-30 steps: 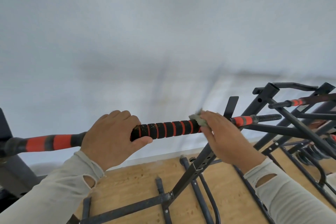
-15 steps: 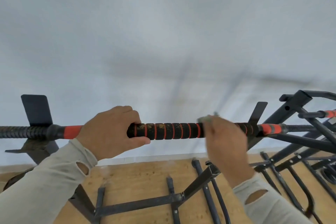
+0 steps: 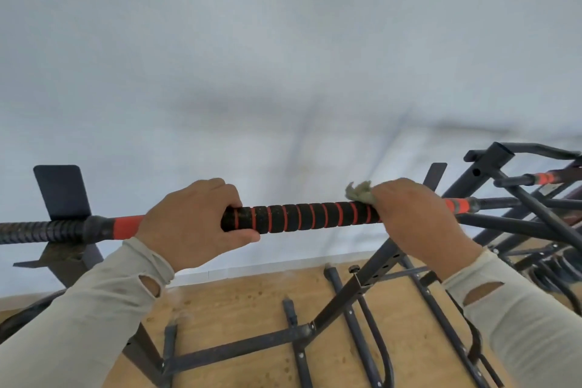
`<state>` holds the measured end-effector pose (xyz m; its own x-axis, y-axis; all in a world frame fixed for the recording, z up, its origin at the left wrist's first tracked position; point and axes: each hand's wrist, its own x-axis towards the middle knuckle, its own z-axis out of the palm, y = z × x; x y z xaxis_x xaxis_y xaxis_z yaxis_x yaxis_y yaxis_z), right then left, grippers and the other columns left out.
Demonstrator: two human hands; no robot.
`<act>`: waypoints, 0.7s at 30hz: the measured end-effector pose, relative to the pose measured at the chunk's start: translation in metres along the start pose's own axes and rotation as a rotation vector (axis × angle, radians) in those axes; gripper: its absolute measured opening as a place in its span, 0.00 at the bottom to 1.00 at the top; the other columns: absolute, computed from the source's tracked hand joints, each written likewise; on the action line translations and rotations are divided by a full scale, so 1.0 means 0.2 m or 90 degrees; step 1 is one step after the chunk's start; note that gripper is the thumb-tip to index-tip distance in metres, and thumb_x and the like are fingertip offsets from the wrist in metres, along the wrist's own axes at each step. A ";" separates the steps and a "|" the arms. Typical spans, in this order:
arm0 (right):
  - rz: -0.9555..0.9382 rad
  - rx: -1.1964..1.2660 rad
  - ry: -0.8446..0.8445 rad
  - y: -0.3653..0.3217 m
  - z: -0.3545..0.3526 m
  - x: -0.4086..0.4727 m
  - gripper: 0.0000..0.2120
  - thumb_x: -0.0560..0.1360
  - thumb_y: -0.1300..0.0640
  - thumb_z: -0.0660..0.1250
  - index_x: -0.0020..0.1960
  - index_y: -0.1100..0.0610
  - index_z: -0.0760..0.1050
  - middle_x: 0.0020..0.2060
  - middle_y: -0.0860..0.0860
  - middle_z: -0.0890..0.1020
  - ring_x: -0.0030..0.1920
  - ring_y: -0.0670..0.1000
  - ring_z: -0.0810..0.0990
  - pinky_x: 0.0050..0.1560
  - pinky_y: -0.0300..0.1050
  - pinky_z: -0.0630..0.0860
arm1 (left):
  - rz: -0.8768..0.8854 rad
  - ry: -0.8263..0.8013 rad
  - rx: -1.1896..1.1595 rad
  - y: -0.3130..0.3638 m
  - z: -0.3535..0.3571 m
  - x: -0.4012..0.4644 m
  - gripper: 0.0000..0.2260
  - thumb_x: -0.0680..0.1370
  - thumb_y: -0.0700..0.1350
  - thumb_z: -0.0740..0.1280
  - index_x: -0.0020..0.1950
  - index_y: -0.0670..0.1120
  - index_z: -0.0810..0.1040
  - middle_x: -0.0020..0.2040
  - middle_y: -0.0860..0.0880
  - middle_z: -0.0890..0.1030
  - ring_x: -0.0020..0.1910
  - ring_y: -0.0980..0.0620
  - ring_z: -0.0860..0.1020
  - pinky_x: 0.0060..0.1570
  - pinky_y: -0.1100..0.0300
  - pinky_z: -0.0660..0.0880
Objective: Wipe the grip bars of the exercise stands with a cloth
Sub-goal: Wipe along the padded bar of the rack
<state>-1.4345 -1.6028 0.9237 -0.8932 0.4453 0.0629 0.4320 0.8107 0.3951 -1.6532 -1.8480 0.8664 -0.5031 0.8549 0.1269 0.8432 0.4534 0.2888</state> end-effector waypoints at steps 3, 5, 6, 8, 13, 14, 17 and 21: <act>0.073 0.043 -0.010 0.10 -0.01 -0.07 0.17 0.79 0.63 0.62 0.64 0.46 0.76 0.40 0.42 0.74 0.43 0.48 0.72 0.45 0.42 0.74 | -0.005 0.005 -0.001 0.00 0.00 0.00 0.19 0.70 0.73 0.63 0.47 0.59 0.71 0.44 0.60 0.73 0.45 0.60 0.72 0.43 0.60 0.72; 0.078 0.110 0.017 -0.06 -0.03 -0.03 0.14 0.79 0.63 0.60 0.58 0.48 0.76 0.39 0.42 0.74 0.42 0.50 0.77 0.40 0.44 0.70 | -0.010 0.011 -0.003 0.00 -0.01 0.00 0.19 0.70 0.73 0.64 0.47 0.59 0.71 0.43 0.60 0.73 0.44 0.61 0.72 0.42 0.60 0.71; 0.084 0.112 0.033 -0.18 -0.03 0.00 0.13 0.76 0.65 0.60 0.51 0.48 0.75 0.37 0.44 0.73 0.41 0.52 0.78 0.37 0.45 0.69 | -0.016 0.009 -0.006 0.01 -0.01 0.00 0.19 0.70 0.73 0.64 0.46 0.59 0.71 0.43 0.60 0.73 0.44 0.62 0.72 0.42 0.61 0.71; 0.096 0.168 0.108 -0.47 -0.01 0.06 0.10 0.68 0.65 0.62 0.38 0.50 0.68 0.30 0.45 0.68 0.33 0.52 0.74 0.32 0.45 0.65 | -0.028 0.006 -0.007 0.01 -0.01 0.00 0.19 0.69 0.73 0.66 0.45 0.59 0.71 0.42 0.60 0.74 0.43 0.63 0.72 0.41 0.60 0.71; -0.113 0.421 0.320 -0.82 0.02 0.07 0.07 0.75 0.63 0.60 0.45 0.54 0.74 0.39 0.50 0.80 0.43 0.54 0.76 0.51 0.49 0.73 | -0.058 0.002 -0.017 0.05 -0.03 -0.01 0.20 0.66 0.73 0.64 0.41 0.59 0.73 0.41 0.59 0.76 0.42 0.60 0.75 0.41 0.58 0.73; -0.151 0.417 0.324 -0.74 0.06 0.06 0.07 0.76 0.64 0.62 0.49 0.55 0.77 0.44 0.50 0.82 0.47 0.54 0.78 0.56 0.50 0.74 | -0.063 -0.002 -0.013 0.06 -0.03 -0.01 0.19 0.67 0.73 0.67 0.41 0.59 0.73 0.41 0.59 0.76 0.41 0.61 0.75 0.41 0.58 0.73; -0.166 0.362 0.306 -0.34 0.19 0.00 0.13 0.74 0.67 0.65 0.54 0.55 0.81 0.49 0.50 0.85 0.50 0.56 0.81 0.54 0.53 0.78 | -0.087 -0.010 -0.012 0.08 -0.05 -0.02 0.16 0.69 0.69 0.71 0.43 0.60 0.73 0.42 0.60 0.76 0.42 0.62 0.75 0.42 0.60 0.72; 0.052 0.183 0.077 0.27 0.27 -0.09 0.19 0.74 0.68 0.63 0.57 0.49 0.80 0.45 0.45 0.82 0.46 0.51 0.80 0.45 0.48 0.79 | -0.104 -0.007 -0.010 0.11 -0.04 -0.01 0.15 0.69 0.67 0.73 0.42 0.59 0.75 0.41 0.59 0.77 0.41 0.62 0.76 0.41 0.60 0.72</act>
<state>-1.3895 -1.5470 0.8944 -0.8548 0.4793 0.1990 0.5055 0.8557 0.1102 -1.6346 -1.8425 0.8809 -0.6317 0.7723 0.0670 0.7469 0.5831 0.3197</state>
